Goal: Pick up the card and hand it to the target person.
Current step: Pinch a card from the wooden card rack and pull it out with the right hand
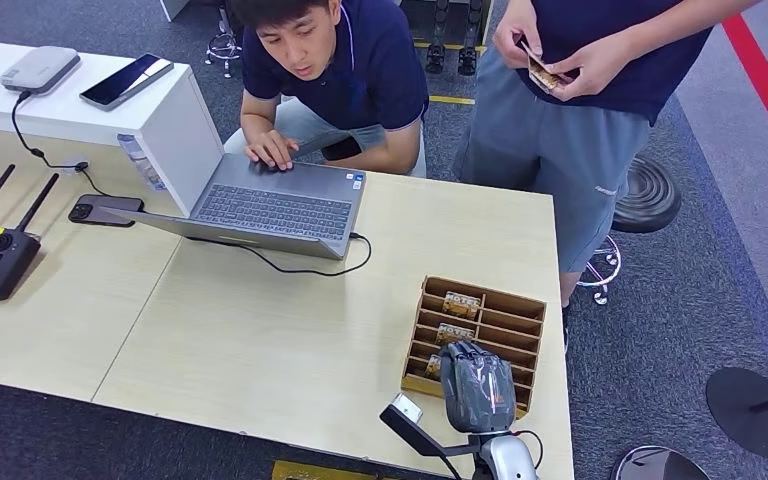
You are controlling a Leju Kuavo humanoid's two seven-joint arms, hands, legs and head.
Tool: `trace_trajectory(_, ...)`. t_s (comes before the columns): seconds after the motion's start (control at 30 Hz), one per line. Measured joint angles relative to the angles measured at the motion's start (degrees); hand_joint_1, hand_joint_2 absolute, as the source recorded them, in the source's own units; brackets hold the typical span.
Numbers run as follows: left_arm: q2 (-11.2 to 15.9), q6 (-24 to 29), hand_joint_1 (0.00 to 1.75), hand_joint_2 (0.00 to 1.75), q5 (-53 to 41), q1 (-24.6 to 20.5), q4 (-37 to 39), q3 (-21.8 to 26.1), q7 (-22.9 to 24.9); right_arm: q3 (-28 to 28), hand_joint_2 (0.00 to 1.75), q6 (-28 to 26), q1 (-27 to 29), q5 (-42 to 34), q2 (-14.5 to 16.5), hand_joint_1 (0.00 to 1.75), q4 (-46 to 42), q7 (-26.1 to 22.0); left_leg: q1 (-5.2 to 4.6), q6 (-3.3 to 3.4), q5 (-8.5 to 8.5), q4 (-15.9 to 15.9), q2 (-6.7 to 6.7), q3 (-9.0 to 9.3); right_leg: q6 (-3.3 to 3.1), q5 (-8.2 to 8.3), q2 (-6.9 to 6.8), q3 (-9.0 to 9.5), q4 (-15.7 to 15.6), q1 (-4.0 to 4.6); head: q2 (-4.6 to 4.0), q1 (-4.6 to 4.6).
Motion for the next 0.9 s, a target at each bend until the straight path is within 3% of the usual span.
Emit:
trace_trajectory(0.23, -0.1, 0.1, 0.0, 1.75, 0.0, -0.1, 0.0, 0.0, 0.0, -1.9, 1.75, -0.1, 0.8, 1.0, 0.1, 1.38, -2.0, -1.0, 0.0, 0.0, 0.0, 0.0, -0.01, -0.03, 0.0, 0.0, -0.02, 0.0, 0.0, 0.0, 0.0, 0.0)
trace_trajectory(0.43, -0.1, 0.1, 0.0, 1.75, -0.1, -0.1, 0.0, 0.0, -0.2, -5.2, 1.75, -0.1, 0.4, 0.6, -0.3, 1.38, -10.1, 1.0, -0.01, 0.01, 0.01, 0.0, 0.0, -0.03, 0.0, 0.01, -0.02, 0.0, 0.0, 0.0, 0.0, 0.0)
trace_trajectory(0.7, -0.1, 0.0, 0.0, 1.75, -0.1, 0.0, 0.0, 0.0, -0.3, -6.8, 1.75, -0.1, -2.3, -0.8, -4.0, 1.38, -24.1, 7.5, -0.01, 0.01, 0.01, 0.0, 0.0, -0.03, 0.01, 0.01, -0.02, -0.01, 0.0, -0.01, 0.0, 0.0)
trace_trajectory(0.9, -0.1, 0.0, 0.0, 1.75, -0.1, 0.0, 0.0, 0.0, -0.3, -7.0, 1.75, -0.1, -4.0, -1.8, -6.8, 1.38, -31.7, 9.0, -0.01, 0.01, 0.01, 0.0, 0.0, -0.03, 0.0, 0.01, -0.02, -0.01, 0.0, 0.0, 0.0, 0.0)
